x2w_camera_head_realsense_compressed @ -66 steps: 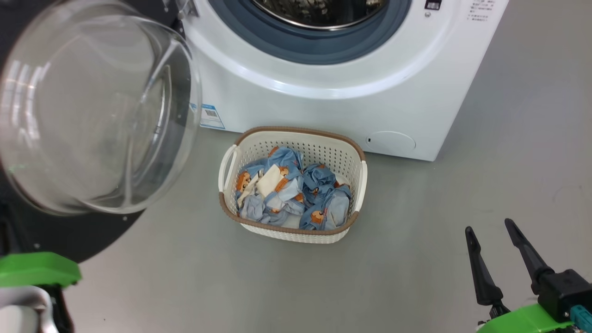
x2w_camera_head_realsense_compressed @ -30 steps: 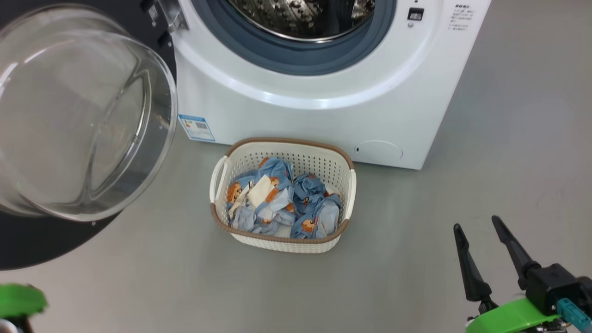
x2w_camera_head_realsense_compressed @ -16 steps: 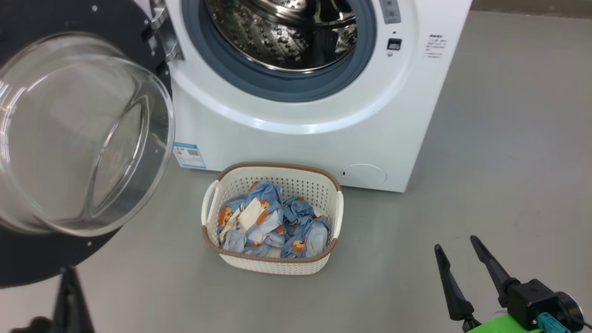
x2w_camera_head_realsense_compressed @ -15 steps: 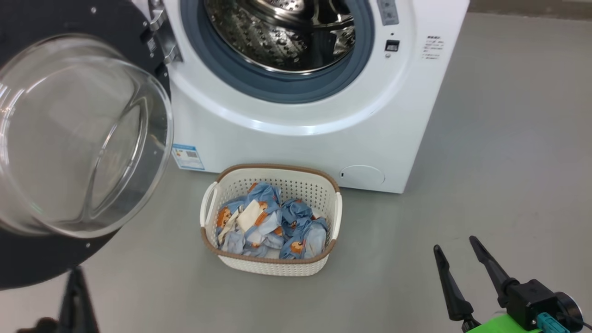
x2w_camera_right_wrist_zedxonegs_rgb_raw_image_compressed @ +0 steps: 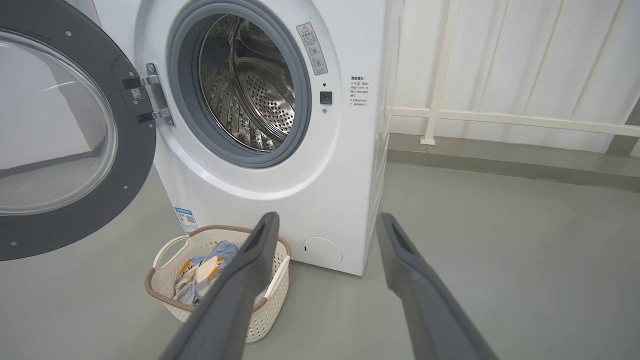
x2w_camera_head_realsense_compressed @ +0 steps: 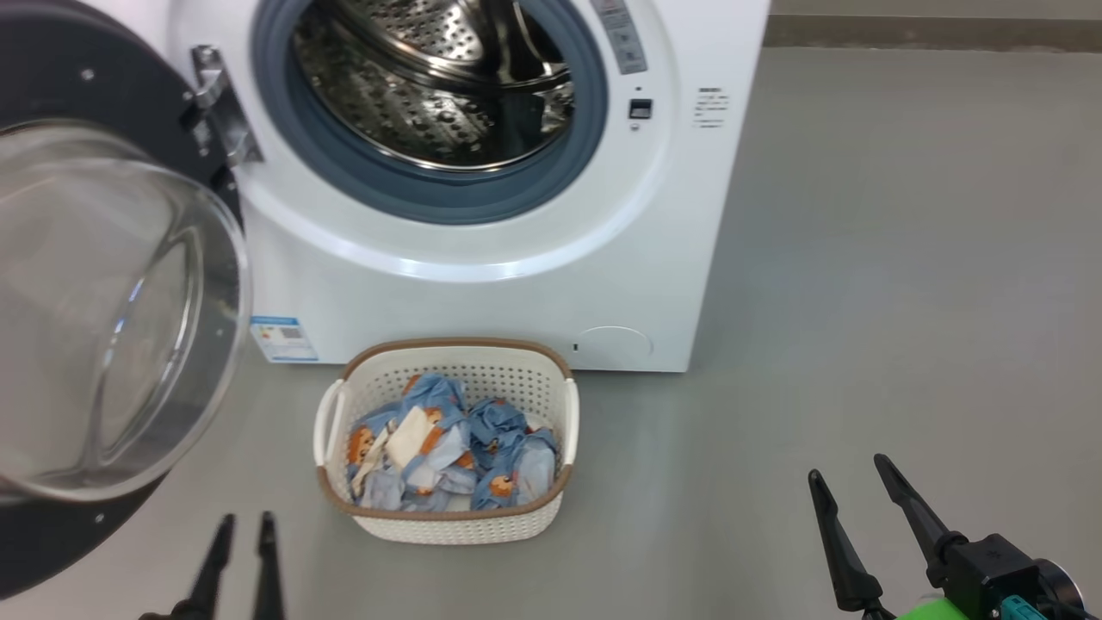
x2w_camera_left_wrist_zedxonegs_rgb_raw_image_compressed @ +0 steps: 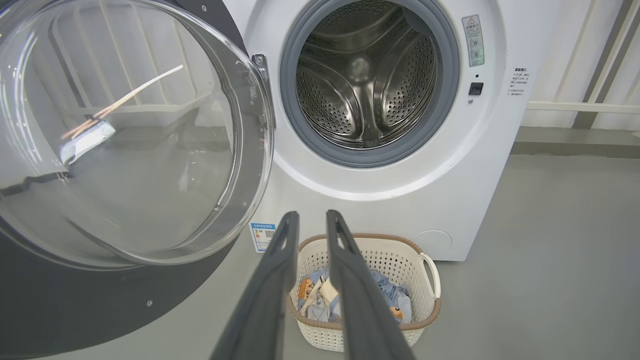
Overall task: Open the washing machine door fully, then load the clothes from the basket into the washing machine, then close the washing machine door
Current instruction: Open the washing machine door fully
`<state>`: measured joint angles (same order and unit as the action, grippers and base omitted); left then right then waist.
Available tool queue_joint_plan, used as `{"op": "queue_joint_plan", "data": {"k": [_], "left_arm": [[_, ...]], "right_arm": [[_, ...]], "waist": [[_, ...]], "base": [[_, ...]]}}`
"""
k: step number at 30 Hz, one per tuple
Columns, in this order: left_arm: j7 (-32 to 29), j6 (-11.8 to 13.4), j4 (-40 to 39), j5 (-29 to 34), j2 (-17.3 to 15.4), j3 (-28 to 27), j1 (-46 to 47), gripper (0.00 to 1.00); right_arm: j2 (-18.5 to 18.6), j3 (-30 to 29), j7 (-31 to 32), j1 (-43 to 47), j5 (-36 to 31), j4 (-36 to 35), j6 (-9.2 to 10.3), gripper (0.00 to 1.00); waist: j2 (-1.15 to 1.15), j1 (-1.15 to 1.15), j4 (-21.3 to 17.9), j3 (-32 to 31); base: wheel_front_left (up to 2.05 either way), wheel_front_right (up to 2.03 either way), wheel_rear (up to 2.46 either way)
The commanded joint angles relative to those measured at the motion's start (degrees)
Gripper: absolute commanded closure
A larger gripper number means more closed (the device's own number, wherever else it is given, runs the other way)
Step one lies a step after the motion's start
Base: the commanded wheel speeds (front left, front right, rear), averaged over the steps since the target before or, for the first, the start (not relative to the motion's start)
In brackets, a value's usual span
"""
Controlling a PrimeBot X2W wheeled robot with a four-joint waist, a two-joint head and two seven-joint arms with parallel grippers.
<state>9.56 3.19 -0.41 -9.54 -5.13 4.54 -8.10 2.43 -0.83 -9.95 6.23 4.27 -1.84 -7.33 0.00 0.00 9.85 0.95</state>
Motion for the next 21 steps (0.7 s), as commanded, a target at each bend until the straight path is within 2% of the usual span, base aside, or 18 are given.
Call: {"op": "queue_joint_plan", "data": {"k": [1,9,21], "left_arm": [[-0.11,-0.12,-1.58,0.48,-0.25,-1.65,2.03,0.0],[-0.67,0.34,-0.57,0.75,-0.31,-0.71,2.49,0.0],[-0.66,1.55,-0.11,0.85,-0.56,-0.49,2.75,0.0]], "right_arm": [[0.44,1.53,-0.45,-0.88,0.57,-1.52,-0.16,0.0],[0.44,1.69,-0.4,-0.58,0.51,-1.81,-0.16,0.0],[0.44,1.25,-0.53,-0.24,0.98,-1.76,-0.16,0.0]], "waist": [[0.0,0.0,-2.3,-0.35],[0.0,0.0,-5.61,-0.59],[0.0,0.0,-6.7,-0.5]], "base": [[0.0,0.0,0.0],[0.0,0.0,0.0],[0.0,0.0,0.0]]}}
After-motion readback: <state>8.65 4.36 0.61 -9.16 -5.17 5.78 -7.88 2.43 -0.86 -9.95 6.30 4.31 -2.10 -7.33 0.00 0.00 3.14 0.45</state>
